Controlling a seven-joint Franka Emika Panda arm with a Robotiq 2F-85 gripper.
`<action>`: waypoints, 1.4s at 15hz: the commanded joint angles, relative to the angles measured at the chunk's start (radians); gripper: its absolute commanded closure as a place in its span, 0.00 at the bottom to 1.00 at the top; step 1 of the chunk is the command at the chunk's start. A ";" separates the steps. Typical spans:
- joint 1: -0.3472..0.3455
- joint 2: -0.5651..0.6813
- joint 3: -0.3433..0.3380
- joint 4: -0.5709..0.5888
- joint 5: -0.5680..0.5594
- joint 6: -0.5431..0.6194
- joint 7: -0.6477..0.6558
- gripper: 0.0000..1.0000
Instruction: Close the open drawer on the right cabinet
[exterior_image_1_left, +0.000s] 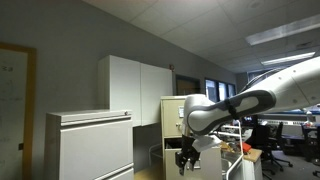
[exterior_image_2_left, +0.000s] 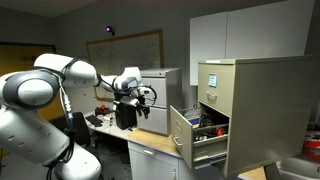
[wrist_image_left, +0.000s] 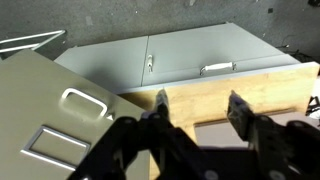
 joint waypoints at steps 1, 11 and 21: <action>-0.045 0.124 0.084 -0.011 -0.163 0.217 0.130 0.66; -0.488 0.327 0.352 0.049 -1.047 0.588 0.441 1.00; -0.709 0.432 0.499 0.227 -1.860 0.535 1.027 1.00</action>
